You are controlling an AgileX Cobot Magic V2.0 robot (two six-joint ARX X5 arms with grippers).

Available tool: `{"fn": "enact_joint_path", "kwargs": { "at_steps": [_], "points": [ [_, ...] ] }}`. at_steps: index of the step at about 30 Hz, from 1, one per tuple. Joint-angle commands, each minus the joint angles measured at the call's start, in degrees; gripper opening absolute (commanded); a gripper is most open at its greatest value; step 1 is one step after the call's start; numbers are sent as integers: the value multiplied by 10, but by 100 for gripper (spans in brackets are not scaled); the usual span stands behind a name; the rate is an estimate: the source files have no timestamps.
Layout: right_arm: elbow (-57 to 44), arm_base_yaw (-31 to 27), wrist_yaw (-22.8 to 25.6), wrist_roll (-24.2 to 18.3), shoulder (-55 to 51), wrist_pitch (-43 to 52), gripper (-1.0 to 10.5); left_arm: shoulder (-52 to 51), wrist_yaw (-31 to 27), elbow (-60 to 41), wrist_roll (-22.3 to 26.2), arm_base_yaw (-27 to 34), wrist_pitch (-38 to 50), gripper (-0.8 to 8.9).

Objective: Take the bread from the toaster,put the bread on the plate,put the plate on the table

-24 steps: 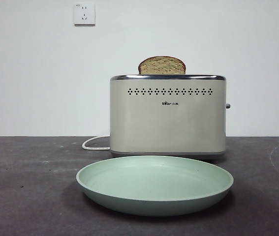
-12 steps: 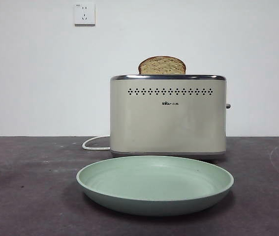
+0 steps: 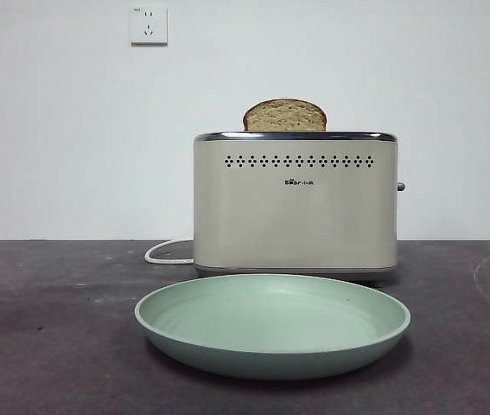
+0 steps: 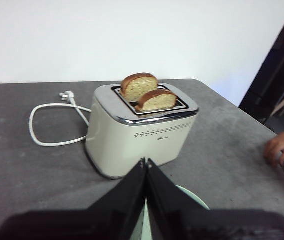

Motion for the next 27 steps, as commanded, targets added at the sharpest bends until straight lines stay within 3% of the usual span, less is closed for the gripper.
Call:
{"fn": "enact_joint_path", "kwargs": {
  "at_steps": [1,8,10,12,15,16,27],
  "points": [
    [1,1,-1,-17,1,-10,-12,0,16,0,12,1,-8,-6],
    [1,1,0,-14,2,-13,13,0,16,0,12,1,-9,1],
    [1,1,0,-12,2,-13,117,0,16,0,12,1,-7,12],
    [1,1,0,-11,2,-13,315,0,16,0,12,1,-7,146],
    [1,1,0,-7,2,-13,589,0,16,0,12,1,-7,548],
    [1,1,0,-7,2,-13,623,0,17,0,12,1,-7,611],
    [1,1,0,-6,2,-13,630,15,33,0,17,0,16,610]
  ]
}}
